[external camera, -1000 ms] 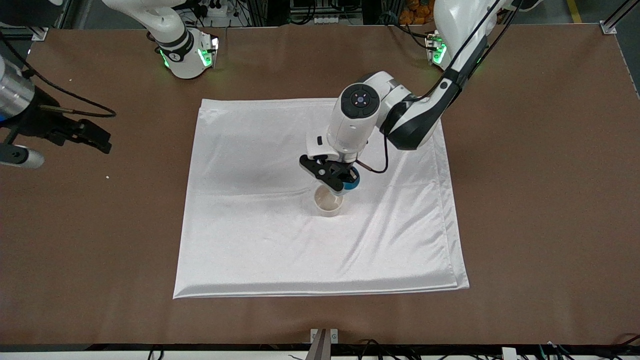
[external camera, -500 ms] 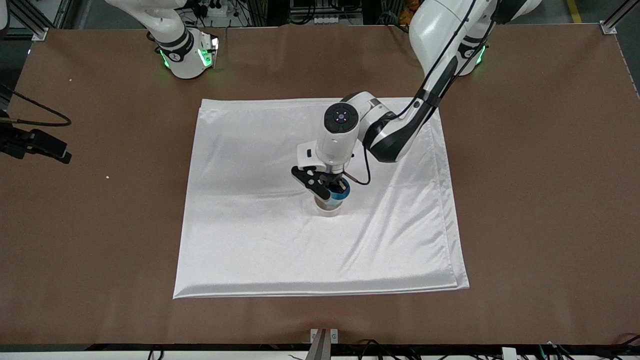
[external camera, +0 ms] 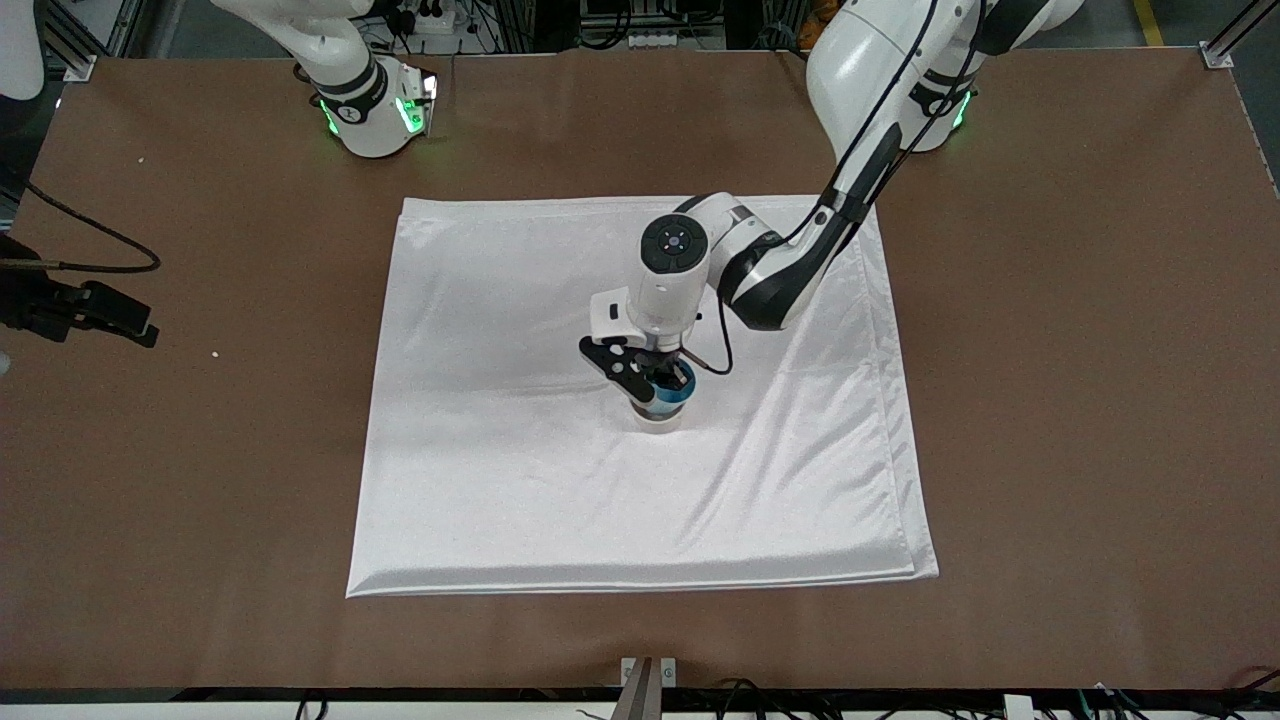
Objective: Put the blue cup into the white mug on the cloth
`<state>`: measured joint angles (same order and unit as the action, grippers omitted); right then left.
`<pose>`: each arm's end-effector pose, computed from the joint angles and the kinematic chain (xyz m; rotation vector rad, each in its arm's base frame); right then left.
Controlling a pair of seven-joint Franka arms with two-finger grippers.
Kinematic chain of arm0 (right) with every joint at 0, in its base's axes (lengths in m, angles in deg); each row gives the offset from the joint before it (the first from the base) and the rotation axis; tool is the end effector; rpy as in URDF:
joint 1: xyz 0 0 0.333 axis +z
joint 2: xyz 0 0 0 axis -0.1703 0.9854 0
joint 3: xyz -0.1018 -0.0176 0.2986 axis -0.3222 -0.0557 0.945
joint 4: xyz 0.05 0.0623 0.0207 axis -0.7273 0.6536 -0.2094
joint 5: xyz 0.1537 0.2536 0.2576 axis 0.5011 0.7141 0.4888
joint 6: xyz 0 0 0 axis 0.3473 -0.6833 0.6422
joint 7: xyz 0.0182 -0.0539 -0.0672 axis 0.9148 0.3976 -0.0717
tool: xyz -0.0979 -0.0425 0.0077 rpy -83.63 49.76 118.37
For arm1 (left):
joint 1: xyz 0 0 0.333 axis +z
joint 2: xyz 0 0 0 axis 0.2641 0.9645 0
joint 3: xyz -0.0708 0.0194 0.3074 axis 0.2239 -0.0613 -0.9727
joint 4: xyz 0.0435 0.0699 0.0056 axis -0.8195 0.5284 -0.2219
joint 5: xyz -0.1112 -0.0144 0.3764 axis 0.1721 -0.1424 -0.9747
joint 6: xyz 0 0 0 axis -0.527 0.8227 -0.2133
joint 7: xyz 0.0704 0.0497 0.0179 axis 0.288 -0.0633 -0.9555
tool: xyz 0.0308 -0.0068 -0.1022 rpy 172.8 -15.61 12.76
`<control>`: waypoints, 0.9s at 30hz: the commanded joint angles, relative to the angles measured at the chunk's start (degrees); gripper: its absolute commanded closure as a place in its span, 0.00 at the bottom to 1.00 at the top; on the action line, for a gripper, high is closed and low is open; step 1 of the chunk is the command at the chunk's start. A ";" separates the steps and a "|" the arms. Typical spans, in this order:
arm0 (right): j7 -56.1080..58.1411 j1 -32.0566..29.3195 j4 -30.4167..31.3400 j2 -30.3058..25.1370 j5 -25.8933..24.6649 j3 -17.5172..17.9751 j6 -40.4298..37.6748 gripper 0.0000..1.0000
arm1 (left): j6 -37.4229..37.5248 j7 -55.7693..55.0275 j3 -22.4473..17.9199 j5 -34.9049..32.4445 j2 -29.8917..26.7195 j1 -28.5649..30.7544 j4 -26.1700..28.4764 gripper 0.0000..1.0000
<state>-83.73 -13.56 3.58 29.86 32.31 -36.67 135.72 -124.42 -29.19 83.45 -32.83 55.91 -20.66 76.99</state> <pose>0.6137 -0.0119 0.6111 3.1290 -0.1159 0.0415 0.5298 -0.5140 0.2698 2.8693 -1.0949 0.2010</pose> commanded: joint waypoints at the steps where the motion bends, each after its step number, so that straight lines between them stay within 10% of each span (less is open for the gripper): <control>1: 1.21 -0.73 3.44 -2.77 0.85 0.36 1.29 0.00 | -0.35 -0.01 -0.39 -1.05 1.02 -0.50 -1.73 0.97; 4: 1.56 -0.82 3.44 -2.95 0.85 0.18 1.03 0.00 | -0.35 -0.01 -0.39 -0.96 0.75 -0.41 -1.73 0.74; 7: 2.52 -0.73 4.49 -4.18 0.85 0.01 0.85 0.00 | -0.35 -0.10 -0.39 -1.05 0.40 -0.41 -1.64 0.00; 27: 6.48 1.03 10.21 -8.31 1.55 -2.72 2.34 0.00 | 11.33 -0.19 0.13 -0.79 -16.54 2.74 5.82 0.00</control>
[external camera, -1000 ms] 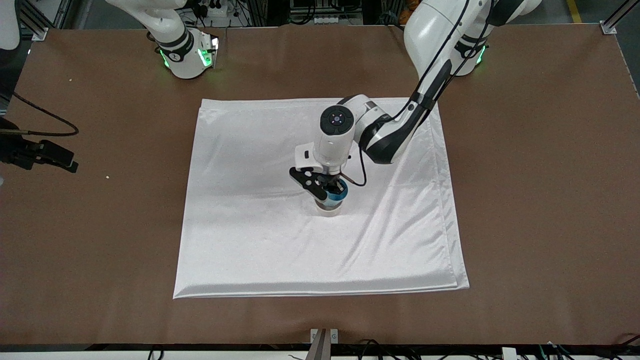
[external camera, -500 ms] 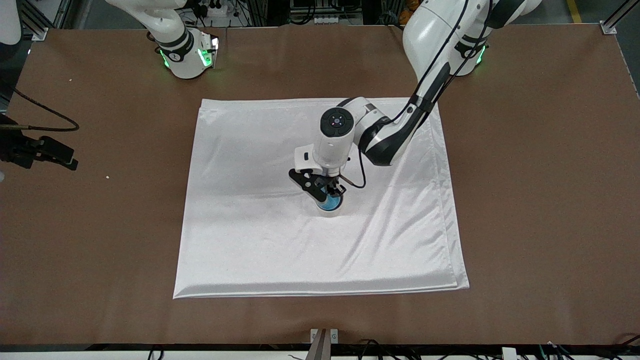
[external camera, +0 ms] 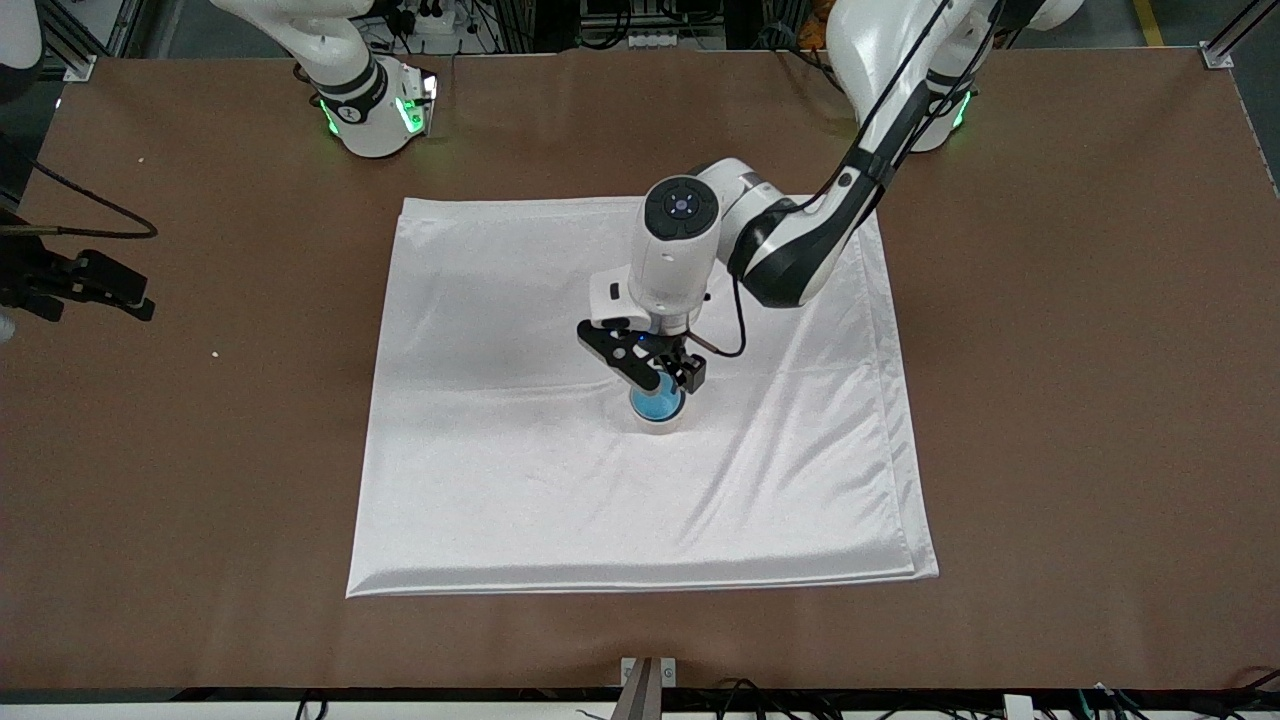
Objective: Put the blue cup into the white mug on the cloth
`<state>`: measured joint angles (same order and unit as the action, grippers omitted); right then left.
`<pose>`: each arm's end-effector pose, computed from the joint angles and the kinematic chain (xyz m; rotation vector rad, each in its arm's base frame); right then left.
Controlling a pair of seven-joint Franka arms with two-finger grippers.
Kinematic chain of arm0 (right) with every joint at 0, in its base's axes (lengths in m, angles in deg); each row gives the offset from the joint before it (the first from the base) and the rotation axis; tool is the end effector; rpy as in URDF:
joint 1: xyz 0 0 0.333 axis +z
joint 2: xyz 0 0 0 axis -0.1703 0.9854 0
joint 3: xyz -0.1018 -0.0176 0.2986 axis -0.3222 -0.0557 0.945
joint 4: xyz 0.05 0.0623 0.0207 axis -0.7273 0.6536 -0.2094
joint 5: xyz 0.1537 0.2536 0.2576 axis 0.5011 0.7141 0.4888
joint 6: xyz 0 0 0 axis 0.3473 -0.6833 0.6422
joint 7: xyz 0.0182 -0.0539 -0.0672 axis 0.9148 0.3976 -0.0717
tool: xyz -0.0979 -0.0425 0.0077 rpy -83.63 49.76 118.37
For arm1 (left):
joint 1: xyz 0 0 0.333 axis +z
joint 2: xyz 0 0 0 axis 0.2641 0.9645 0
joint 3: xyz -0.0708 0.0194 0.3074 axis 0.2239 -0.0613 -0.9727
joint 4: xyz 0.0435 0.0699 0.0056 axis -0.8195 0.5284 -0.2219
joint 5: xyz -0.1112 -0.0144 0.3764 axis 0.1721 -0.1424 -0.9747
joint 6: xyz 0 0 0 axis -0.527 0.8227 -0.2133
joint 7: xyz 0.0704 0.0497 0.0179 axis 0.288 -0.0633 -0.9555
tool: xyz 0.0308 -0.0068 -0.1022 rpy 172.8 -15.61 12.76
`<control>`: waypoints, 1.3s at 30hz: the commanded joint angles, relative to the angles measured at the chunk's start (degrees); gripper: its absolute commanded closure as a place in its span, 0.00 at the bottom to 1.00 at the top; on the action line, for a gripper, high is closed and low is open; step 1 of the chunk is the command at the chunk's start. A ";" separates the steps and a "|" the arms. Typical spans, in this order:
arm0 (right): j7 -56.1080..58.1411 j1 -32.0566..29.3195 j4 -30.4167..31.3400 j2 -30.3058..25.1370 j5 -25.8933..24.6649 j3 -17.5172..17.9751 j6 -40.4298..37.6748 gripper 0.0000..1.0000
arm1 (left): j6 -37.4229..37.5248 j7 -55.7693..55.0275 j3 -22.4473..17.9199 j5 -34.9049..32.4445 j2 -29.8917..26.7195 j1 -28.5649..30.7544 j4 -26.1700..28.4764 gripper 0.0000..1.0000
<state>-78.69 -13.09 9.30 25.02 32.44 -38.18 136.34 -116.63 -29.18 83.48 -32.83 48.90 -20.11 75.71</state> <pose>0.5890 -0.0196 0.6154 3.1249 -0.0048 0.0328 0.5326 -0.5034 0.3556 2.8958 -1.0850 0.2310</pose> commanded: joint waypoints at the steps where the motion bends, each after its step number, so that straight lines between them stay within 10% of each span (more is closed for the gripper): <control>1: 1.44 0.56 5.02 -3.82 1.78 -1.21 1.98 0.00 | 3.98 -0.20 0.19 -0.53 -11.55 2.99 8.41 0.00; 18: 1.52 0.29 7.31 -5.32 2.13 -1.03 0.41 0.00 | 26.12 -4.68 0.28 6.42 -36.70 10.02 15.72 0.00; 39: 1.61 0.64 7.31 -5.23 2.22 -1.03 -1.09 0.00 | 41.87 -4.68 0.01 11.34 -41.72 29.01 15.72 0.00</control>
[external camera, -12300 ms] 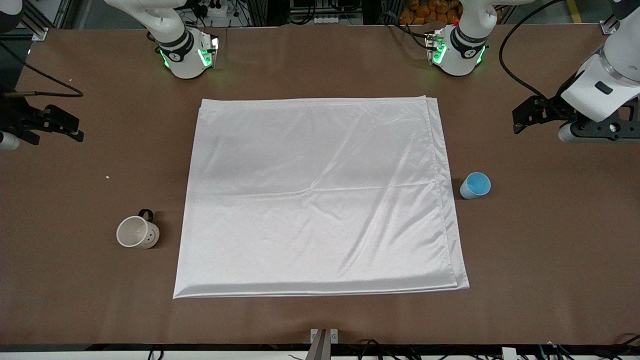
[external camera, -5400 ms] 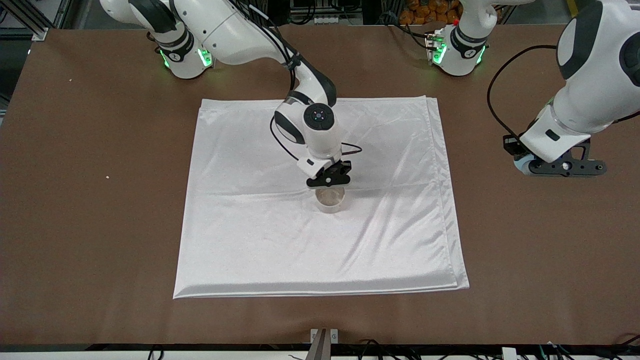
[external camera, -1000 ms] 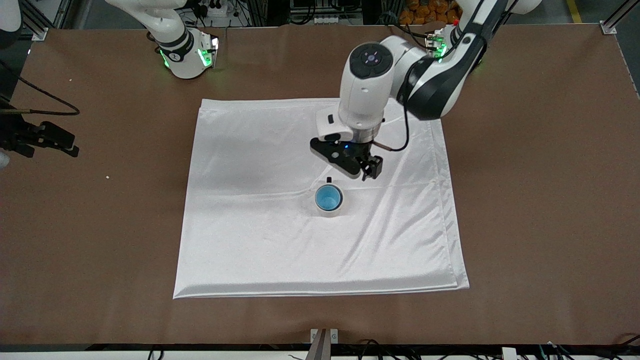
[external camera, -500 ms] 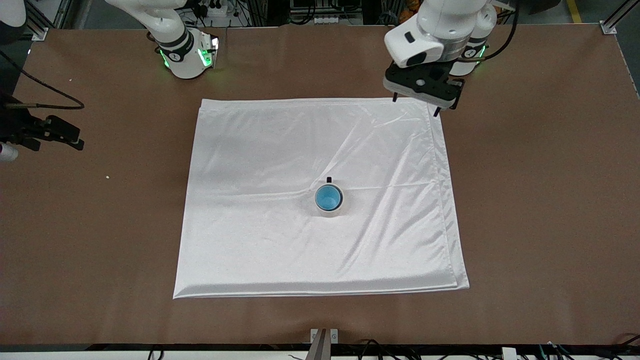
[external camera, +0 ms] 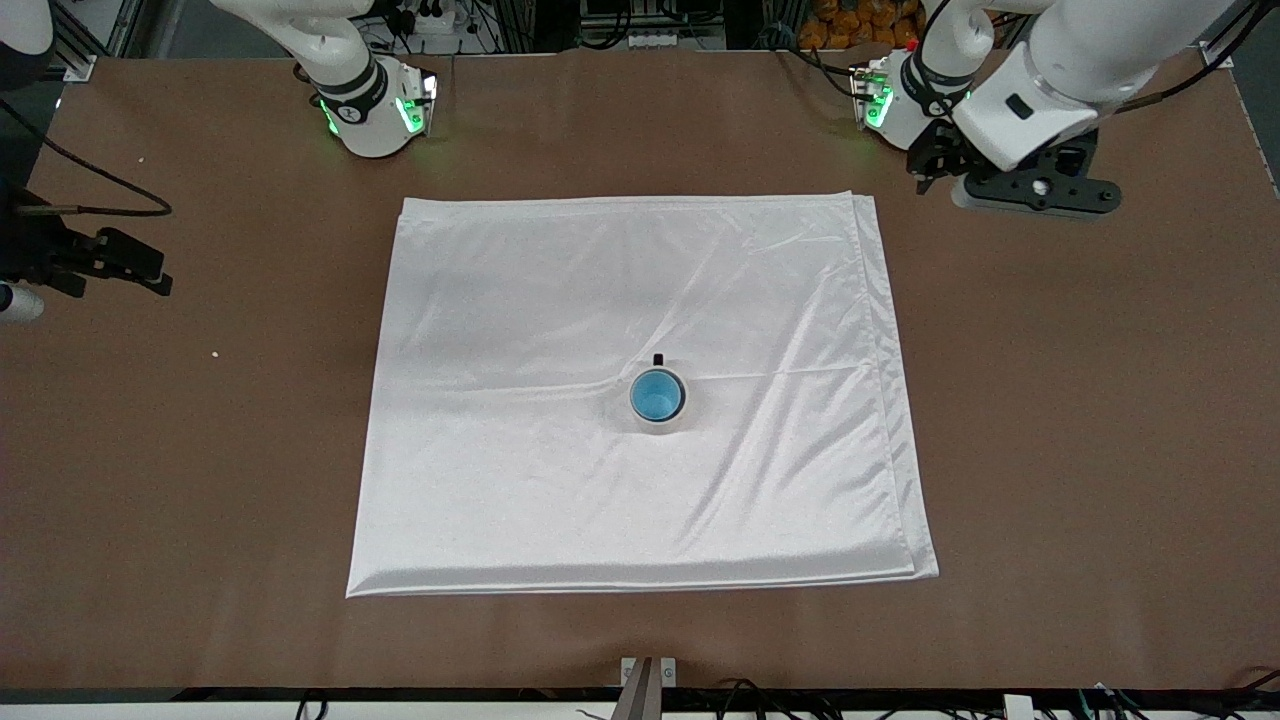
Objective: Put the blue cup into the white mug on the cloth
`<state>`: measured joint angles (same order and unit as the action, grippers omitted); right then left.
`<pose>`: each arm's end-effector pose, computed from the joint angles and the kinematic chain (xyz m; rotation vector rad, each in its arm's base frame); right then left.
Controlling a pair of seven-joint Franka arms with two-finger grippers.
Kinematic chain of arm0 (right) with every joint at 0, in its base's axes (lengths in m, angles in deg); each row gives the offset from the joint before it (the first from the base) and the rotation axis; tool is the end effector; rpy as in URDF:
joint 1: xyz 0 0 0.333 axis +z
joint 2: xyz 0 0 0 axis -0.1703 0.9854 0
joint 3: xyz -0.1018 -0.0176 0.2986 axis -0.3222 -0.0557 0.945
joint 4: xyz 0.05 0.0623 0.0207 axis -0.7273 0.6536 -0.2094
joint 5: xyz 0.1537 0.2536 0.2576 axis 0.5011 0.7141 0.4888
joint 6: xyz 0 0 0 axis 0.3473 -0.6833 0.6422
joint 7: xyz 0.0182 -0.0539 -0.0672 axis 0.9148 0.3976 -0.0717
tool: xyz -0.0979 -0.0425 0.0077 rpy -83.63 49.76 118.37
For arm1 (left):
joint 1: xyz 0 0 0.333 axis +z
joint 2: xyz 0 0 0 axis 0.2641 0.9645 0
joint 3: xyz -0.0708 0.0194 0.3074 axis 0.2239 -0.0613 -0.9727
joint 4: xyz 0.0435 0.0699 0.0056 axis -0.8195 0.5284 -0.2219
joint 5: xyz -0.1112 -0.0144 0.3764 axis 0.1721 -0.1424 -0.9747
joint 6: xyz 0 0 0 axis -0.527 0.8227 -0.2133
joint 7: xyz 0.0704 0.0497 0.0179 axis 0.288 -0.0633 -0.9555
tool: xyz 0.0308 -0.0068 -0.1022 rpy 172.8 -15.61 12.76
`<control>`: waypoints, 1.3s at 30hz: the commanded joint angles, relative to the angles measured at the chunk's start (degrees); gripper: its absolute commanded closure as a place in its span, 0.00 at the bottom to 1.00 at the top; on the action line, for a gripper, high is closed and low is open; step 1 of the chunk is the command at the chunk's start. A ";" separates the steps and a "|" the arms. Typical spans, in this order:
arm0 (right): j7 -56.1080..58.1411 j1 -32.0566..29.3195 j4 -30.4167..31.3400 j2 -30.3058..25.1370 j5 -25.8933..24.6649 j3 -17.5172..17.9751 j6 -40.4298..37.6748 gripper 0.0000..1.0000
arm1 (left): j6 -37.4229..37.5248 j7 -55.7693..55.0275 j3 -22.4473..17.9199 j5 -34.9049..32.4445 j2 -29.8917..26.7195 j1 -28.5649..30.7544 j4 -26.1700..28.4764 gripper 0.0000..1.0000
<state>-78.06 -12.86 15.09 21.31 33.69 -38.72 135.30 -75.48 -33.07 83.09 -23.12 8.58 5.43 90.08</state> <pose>0.5658 -0.0190 0.6034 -3.1364 -0.0037 0.0516 0.4819 -0.1815 0.6145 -3.0923 0.2454 0.1886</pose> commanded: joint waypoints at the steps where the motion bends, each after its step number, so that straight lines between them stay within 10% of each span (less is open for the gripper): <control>1: 0.90 0.51 1.51 -1.52 0.97 -0.40 -0.04 0.00 | 0.71 -0.79 0.41 1.80 -1.14 3.82 1.34 0.00; 39: 0.99 0.51 1.60 -1.52 0.97 -0.32 -0.04 0.00 | -4.73 -1.58 0.14 -1.80 5.99 5.31 -6.22 0.00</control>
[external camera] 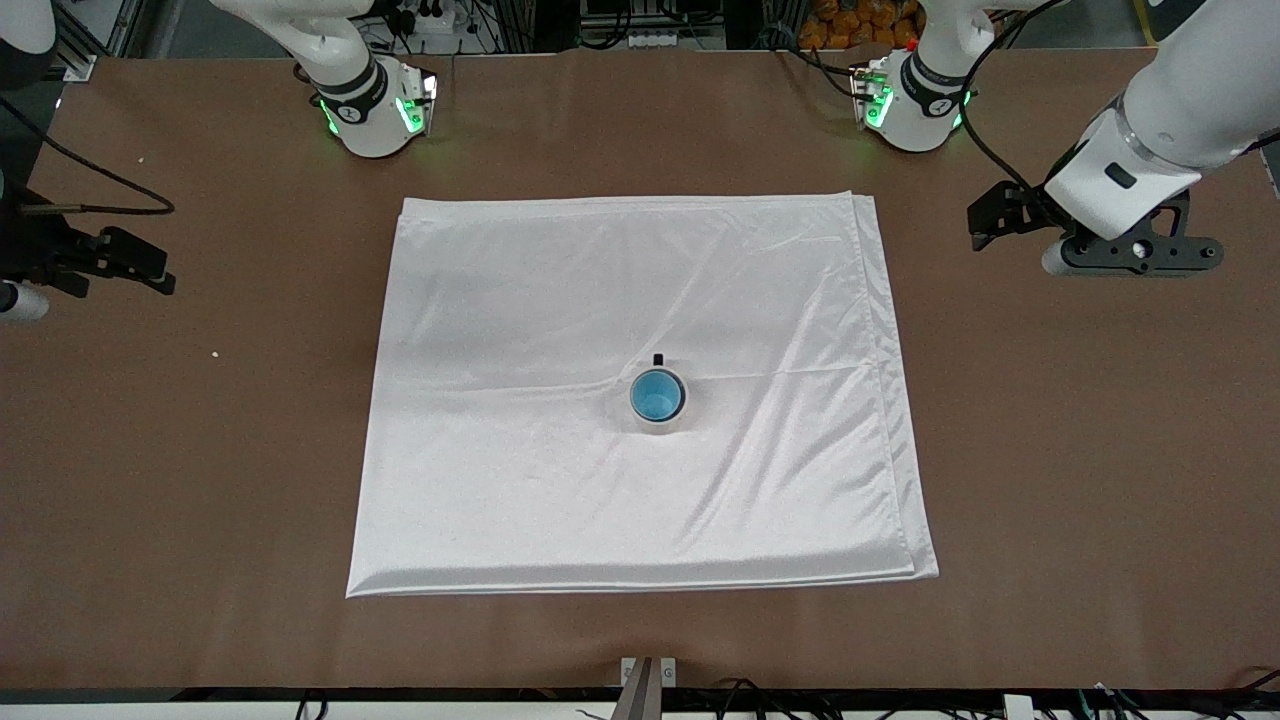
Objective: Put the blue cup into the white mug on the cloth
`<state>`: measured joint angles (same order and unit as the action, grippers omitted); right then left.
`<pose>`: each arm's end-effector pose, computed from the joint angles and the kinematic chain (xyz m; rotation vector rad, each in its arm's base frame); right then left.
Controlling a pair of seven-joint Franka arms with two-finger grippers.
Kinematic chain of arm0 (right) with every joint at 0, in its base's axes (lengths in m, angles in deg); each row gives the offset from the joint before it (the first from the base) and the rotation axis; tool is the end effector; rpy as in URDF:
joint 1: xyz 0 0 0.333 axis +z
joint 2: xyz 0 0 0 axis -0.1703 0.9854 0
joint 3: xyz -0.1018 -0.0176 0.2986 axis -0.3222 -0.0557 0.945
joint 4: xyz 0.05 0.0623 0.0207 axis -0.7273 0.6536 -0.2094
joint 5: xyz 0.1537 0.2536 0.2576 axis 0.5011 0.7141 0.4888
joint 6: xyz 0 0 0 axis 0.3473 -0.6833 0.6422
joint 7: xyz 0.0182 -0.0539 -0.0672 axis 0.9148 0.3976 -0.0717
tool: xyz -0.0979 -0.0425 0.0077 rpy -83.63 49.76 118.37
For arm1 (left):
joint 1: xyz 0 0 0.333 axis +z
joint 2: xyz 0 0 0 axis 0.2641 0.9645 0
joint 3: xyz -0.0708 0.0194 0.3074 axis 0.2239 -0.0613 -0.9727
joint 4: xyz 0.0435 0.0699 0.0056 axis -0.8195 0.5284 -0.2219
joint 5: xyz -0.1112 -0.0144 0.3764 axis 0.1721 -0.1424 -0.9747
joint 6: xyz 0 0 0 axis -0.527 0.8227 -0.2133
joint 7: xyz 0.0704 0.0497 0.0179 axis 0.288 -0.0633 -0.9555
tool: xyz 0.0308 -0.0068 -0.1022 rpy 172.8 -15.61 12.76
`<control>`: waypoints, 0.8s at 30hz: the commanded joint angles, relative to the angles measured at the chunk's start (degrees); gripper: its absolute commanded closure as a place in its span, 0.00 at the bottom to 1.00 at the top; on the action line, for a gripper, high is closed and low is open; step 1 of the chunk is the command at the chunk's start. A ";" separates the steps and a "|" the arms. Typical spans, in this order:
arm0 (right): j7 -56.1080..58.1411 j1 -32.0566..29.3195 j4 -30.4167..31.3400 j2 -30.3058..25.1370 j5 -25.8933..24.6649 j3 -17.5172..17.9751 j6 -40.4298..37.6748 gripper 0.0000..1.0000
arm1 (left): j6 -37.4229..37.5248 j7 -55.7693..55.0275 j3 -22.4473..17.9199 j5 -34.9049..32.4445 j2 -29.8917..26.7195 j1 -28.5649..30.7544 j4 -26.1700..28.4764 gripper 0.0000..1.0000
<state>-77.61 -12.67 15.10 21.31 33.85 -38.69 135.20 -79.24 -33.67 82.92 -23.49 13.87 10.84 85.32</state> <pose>0.5657 -0.0165 0.6032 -3.1333 -0.0220 0.0543 0.5336 -0.1380 0.6096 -3.1325 0.0807 0.1076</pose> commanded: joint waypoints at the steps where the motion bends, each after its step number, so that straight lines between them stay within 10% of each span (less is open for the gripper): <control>1: 0.53 0.31 1.59 -1.52 0.81 -0.35 0.05 0.00 | -0.97 -1.07 0.49 -1.35 0.44 -0.10 -1.10 0.00; 24: 0.53 0.31 1.59 -1.52 0.81 -0.35 0.05 0.00 | -1.58 -0.81 0.75 -1.43 0.52 -0.01 -1.01 0.00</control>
<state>-77.60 -12.66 15.10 21.31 33.87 -38.69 135.18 -80.67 -33.67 83.42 -23.49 13.93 10.71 85.20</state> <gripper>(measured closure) 0.000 0.000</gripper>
